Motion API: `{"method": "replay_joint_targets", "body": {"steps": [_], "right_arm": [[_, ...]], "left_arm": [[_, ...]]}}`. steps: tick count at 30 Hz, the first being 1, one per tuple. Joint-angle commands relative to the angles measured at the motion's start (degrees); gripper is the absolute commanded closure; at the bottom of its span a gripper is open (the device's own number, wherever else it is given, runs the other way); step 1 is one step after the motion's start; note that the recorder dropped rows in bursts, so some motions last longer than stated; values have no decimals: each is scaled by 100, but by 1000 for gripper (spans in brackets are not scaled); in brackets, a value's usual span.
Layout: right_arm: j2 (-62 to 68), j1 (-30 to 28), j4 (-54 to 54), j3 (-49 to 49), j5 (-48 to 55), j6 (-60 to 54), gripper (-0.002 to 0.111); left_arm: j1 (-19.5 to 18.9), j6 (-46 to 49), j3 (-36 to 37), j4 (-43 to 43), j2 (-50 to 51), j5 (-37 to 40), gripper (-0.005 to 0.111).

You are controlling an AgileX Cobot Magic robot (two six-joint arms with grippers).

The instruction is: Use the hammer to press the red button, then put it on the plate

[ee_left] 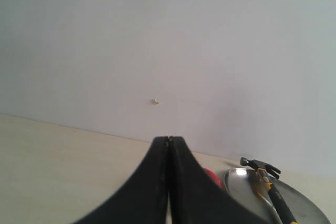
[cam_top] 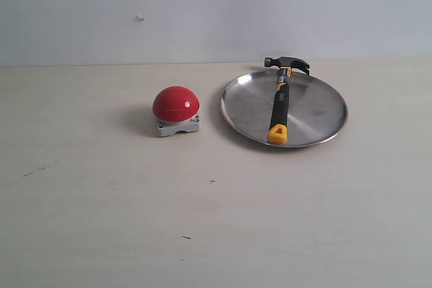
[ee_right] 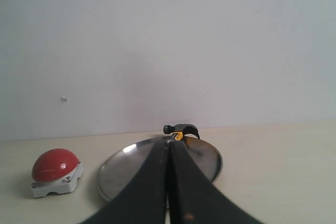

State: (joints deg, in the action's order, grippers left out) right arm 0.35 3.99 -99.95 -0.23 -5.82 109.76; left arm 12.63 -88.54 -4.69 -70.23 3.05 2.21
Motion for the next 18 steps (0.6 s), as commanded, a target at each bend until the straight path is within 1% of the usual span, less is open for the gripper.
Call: {"method": "replay_joint_targets", "body": {"steps": [1,12,13,14,16,17,18], "right_arm": [[-35,1,1,23,-15,-21,108],[-35,1,1,23,17,-31,108],[-35,1,6,23,67,-172,108],[-35,1,291,23,169,-486,108],[-35,1,1308,23,320,-1304,108],[-35,1,1813,23,382,-1942,108],[-35,1,2949,23,482,-2801,108]], "left_arm": [[-5,16,16,-3,-32,10,107],[-5,16,16,-3,-32,10,107],[-5,16,16,-3,-32,10,107],[-5,16,16,-3,-32,10,107],[-5,16,16,-3,-32,10,107],[-5,16,16,-3,-32,10,107],[-5,16,16,-3,-32,10,107]]}}
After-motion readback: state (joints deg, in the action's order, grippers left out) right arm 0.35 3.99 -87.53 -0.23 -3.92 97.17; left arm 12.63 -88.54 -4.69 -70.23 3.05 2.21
